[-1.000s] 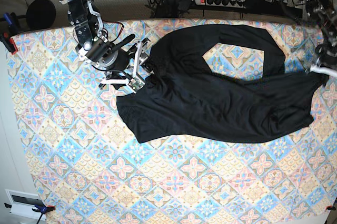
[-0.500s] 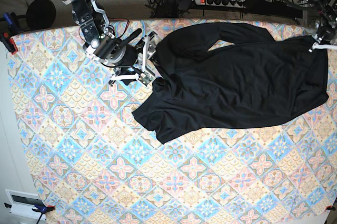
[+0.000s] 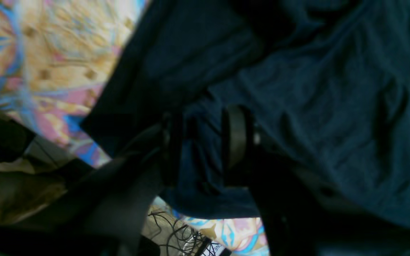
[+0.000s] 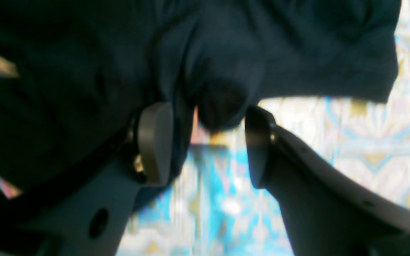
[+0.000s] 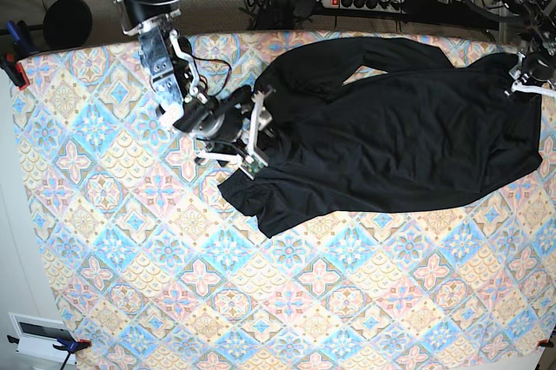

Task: Layout the t-shirt on the table in an organized manner, then fold the t-shirt properly
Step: 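Grasp the shirt edge with the right gripper and pull it outward, then grasp the shirt with both grippers and stretch it apart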

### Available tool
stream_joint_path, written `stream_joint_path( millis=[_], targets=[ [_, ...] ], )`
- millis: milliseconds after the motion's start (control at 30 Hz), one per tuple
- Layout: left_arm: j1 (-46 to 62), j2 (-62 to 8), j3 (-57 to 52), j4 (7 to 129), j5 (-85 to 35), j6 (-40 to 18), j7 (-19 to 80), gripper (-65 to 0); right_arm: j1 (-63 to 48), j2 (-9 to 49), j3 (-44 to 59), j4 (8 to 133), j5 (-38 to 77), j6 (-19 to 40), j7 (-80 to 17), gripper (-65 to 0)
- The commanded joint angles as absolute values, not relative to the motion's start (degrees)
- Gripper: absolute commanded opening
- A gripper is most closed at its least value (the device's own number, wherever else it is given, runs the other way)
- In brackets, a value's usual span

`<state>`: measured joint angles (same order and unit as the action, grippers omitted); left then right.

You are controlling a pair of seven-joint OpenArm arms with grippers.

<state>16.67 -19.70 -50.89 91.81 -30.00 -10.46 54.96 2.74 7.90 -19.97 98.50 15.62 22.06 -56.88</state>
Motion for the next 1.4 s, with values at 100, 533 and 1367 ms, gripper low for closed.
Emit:
stream_joint_path(
  millis=[100,533,1367],
  targets=[
    [16.7,-20.9,-51.3,92.6,-32.4,-10.4,54.4,-46.6,6.1,7.5,-19.7,94.5,19.8,22.1,-55.4,-34.2],
    [13.1,-20.8,-51.2,92.6,-33.2,-10.4,54.5,-46.6,9.3,7.7,-8.7,87.8,23.6,22.1,-56.0,-64.8],
    [-12.7,-16.7,-28.3,86.8,-28.8,-10.0,56.0,-46.3,-20.3,26.7,20.8,108.0,42.5,22.1,-56.3,-64.6]
  ],
)
